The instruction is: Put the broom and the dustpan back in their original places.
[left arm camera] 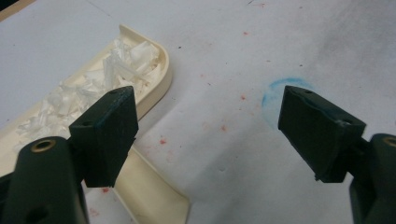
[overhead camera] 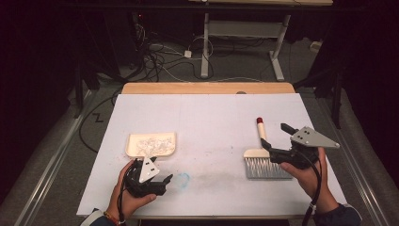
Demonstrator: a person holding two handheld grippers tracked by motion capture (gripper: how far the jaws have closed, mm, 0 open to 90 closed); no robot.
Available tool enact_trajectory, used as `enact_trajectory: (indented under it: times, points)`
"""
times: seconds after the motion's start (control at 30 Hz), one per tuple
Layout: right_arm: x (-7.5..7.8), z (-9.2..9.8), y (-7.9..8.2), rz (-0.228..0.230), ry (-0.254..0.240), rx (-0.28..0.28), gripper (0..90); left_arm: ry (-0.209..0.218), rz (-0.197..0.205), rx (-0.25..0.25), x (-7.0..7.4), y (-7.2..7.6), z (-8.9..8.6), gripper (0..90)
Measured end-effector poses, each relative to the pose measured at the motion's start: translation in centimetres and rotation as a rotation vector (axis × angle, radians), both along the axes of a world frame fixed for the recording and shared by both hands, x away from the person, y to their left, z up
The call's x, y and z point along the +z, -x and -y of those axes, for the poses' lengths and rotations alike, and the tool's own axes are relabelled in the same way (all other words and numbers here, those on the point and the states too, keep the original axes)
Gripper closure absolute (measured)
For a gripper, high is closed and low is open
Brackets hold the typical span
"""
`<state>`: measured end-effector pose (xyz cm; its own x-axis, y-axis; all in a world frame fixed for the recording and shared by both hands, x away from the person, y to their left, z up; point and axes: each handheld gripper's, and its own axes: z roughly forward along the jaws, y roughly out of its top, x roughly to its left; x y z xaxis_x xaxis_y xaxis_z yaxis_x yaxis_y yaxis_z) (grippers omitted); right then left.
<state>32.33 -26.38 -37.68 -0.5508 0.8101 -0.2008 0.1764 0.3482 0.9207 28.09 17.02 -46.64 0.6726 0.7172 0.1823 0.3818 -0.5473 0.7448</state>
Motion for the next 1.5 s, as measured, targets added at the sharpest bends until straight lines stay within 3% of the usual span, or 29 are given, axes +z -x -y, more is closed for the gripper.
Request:
enact_trajectory:
  times: [0.87,1.5]
  points:
    - [-0.3,1.5,3.0,0.014,0.028,0.025,19.0,-0.013,-0.004,-0.024,-0.2,0.1,0.3,19.8]
    - [-2.1,3.1,4.7,0.043,0.076,0.029,18.9,-0.033,-0.011,-0.042,-0.4,0.1,0.5,19.8]
